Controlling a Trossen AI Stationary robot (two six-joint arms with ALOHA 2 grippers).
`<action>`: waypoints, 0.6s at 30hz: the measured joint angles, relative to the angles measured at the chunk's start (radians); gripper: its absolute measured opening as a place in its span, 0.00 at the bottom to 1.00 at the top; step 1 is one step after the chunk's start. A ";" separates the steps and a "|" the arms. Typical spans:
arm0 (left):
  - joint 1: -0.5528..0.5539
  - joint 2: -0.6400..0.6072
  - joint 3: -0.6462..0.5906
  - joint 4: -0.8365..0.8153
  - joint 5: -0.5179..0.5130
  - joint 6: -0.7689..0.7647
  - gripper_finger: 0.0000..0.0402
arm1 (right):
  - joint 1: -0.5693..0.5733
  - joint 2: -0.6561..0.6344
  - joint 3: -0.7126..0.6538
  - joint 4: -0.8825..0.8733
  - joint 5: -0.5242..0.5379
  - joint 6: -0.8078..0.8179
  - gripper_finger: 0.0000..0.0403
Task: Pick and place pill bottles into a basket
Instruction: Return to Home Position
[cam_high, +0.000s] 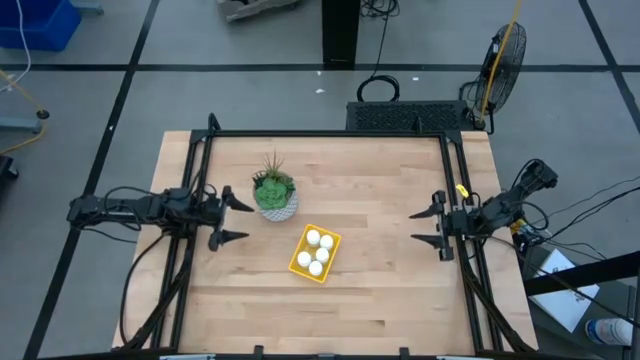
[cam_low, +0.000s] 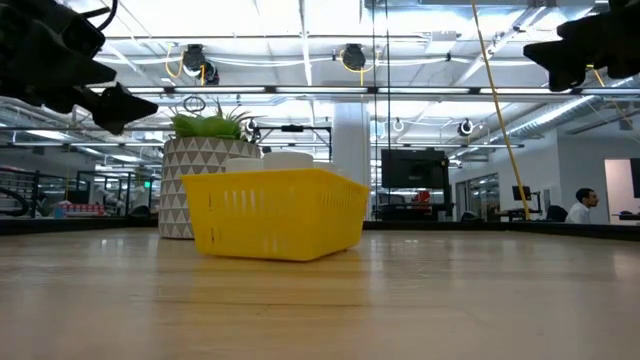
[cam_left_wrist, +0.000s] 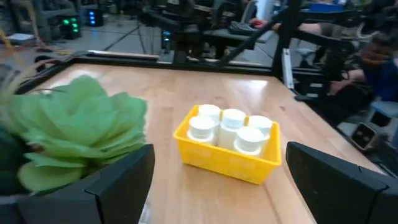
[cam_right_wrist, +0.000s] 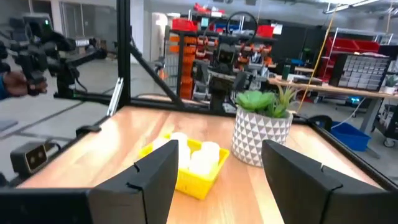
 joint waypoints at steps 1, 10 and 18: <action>-0.009 0.000 0.000 0.000 0.000 0.000 0.91 | 0.000 -0.006 0.000 -0.018 -0.001 0.001 0.55; -0.074 0.000 0.000 0.002 -0.043 -0.001 0.91 | -0.001 -0.057 -0.040 -0.084 -0.033 0.068 0.55; -0.130 0.000 0.000 0.055 -0.034 0.011 0.91 | -0.023 -0.076 -0.143 0.059 -0.093 0.081 0.55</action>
